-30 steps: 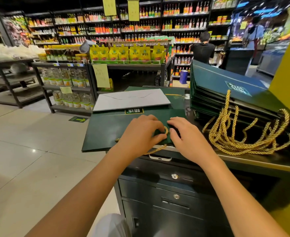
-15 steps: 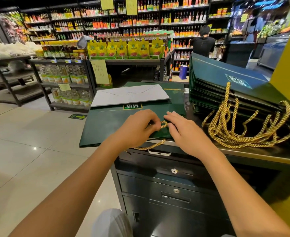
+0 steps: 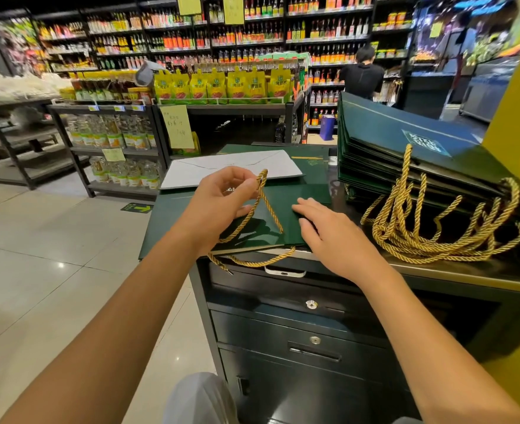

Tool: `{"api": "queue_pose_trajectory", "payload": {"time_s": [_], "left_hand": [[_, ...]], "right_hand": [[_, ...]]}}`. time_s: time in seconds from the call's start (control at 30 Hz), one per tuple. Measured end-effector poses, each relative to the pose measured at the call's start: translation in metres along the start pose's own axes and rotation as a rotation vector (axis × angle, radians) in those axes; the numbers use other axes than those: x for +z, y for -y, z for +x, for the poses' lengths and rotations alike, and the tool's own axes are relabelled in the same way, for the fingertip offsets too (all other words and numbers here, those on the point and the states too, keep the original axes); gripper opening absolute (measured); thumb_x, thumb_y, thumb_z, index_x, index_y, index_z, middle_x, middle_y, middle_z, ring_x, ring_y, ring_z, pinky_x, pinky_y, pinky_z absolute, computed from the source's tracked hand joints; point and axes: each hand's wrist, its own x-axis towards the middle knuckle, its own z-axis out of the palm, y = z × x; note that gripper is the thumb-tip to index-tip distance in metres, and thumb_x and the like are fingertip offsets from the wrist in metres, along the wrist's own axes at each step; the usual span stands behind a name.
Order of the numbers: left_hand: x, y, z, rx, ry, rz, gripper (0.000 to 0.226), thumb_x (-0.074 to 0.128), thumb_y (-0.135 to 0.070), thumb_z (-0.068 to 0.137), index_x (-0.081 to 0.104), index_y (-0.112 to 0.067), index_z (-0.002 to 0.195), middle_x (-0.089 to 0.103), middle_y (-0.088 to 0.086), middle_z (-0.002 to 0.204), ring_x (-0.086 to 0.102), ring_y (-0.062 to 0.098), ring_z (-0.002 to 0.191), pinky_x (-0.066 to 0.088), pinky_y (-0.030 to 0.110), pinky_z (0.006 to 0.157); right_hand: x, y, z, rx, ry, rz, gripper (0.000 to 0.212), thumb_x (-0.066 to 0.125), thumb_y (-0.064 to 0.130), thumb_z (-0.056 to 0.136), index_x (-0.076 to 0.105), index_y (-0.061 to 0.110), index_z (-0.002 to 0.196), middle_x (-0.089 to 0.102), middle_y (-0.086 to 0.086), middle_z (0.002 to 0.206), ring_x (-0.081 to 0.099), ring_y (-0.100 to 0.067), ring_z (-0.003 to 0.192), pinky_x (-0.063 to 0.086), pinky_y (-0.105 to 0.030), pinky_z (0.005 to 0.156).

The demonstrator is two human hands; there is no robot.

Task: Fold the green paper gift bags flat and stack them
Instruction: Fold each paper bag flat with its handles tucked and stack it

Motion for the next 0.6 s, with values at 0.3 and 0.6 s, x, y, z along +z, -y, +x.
{"api": "queue_pose_trajectory", "payload": {"time_s": [0.3, 0.6], "left_hand": [[-0.064, -0.002, -0.021, 0.125, 0.120, 0.682, 0.021, 0.063, -0.030, 0.097, 0.072, -0.030, 0.116, 0.069, -0.015, 0.111, 0.063, 0.001, 0.105, 0.053, 0.034, 0.098], [-0.091, 0.008, -0.049, 0.140, 0.174, 0.878, 0.018, 0.070, -0.028, 0.092, 0.076, -0.036, 0.107, 0.062, -0.016, 0.119, 0.056, -0.003, 0.103, 0.048, 0.019, 0.085]], "right_hand": [[0.001, 0.000, -0.001, -0.004, 0.001, -0.002, 0.044, 0.035, 0.029, 0.110, 0.041, 0.026, 0.153, 0.033, 0.011, 0.162, 0.021, -0.006, 0.152, 0.030, -0.045, 0.122], [0.003, -0.001, 0.000, -0.001, -0.022, 0.036, 0.043, 0.038, 0.028, 0.108, 0.046, 0.027, 0.151, 0.037, 0.011, 0.160, 0.025, -0.009, 0.152, 0.032, -0.050, 0.120]]}}
